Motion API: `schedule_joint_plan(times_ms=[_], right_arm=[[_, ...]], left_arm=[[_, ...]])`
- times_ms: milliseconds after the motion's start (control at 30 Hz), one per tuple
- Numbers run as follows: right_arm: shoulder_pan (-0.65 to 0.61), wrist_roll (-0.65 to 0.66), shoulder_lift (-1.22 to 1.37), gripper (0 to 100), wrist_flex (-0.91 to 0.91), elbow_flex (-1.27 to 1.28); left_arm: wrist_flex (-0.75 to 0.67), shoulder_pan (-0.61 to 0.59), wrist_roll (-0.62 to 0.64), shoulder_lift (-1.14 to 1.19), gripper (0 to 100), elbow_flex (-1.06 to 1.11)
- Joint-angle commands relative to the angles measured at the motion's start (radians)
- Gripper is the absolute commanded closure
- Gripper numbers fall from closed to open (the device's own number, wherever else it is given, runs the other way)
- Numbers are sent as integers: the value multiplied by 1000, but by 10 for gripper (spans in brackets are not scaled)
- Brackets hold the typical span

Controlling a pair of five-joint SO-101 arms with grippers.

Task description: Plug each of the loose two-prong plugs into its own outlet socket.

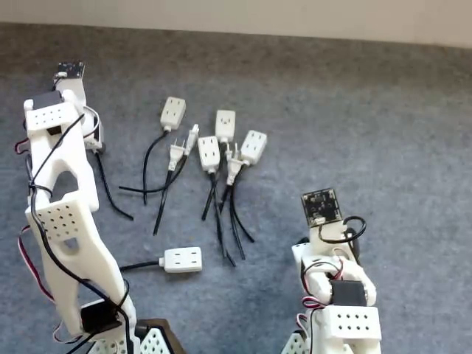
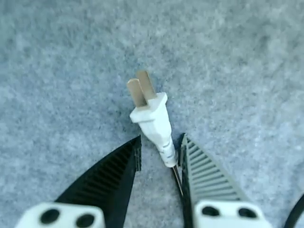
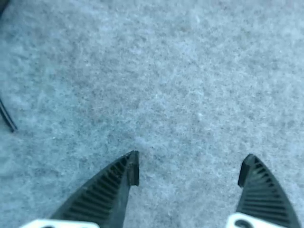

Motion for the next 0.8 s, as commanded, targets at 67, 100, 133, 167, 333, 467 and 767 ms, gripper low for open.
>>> schedule_joint_plan(times_ms=[67, 100, 133, 167, 333, 467, 767], right_arm=[[-2, 11, -13, 666, -12, 68], [-1, 11, -13, 666, -12, 68], [-1, 11, -13, 666, -12, 68], [-1, 11, -13, 666, -12, 68], [10, 8, -13, 666, -10, 61], [151, 6, -13, 666, 54, -28], [380, 84, -13, 666, 426, -424]], left_arm=[[-20, 50, -94, -24, 995, -8], [-18, 59, -124, -21, 997, -18], [-18, 65, -126, -18, 986, -25], [-18, 65, -126, -18, 995, -30], [0, 76, -133, -24, 996, -104], [238, 156, -215, -36, 996, -314], [491, 562, -293, -194, 996, -452]])
